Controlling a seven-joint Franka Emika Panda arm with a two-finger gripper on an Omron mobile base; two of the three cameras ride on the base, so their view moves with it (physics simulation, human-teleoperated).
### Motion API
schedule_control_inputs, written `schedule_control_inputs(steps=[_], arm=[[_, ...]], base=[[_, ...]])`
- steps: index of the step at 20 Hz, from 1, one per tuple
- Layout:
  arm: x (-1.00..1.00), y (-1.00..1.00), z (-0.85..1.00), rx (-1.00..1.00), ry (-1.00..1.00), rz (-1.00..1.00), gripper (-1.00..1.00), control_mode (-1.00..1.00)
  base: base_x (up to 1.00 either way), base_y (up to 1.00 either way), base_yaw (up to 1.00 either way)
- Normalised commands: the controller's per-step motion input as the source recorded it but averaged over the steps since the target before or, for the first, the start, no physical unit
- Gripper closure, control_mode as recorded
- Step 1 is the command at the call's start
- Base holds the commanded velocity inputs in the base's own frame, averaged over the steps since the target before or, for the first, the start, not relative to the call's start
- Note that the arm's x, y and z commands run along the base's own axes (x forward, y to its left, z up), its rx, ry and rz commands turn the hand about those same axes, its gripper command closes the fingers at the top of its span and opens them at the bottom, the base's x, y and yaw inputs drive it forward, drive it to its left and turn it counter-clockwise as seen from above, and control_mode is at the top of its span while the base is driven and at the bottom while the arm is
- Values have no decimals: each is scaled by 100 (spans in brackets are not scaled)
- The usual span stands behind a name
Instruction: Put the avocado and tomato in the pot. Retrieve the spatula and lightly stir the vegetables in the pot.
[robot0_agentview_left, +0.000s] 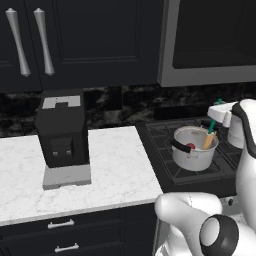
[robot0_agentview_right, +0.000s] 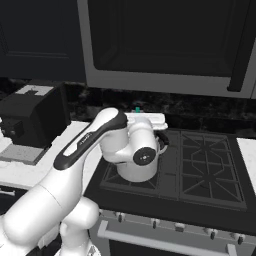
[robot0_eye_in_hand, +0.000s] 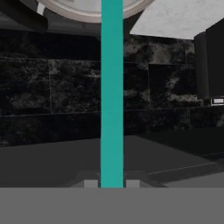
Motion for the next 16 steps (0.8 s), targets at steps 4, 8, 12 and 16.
schedule_control_inputs(steps=[4,8,12,16], arm=[[18,0,-11,0,0,0,100,-100],[8,5,-18,1,0,0,100,-100],[12,16,-29,4,0,0,100,-100],[19,6,-14,9,-4,0,100,-100]], base=[[0,0,0],[0,0,0],[0,0,0],[0,0,0]])
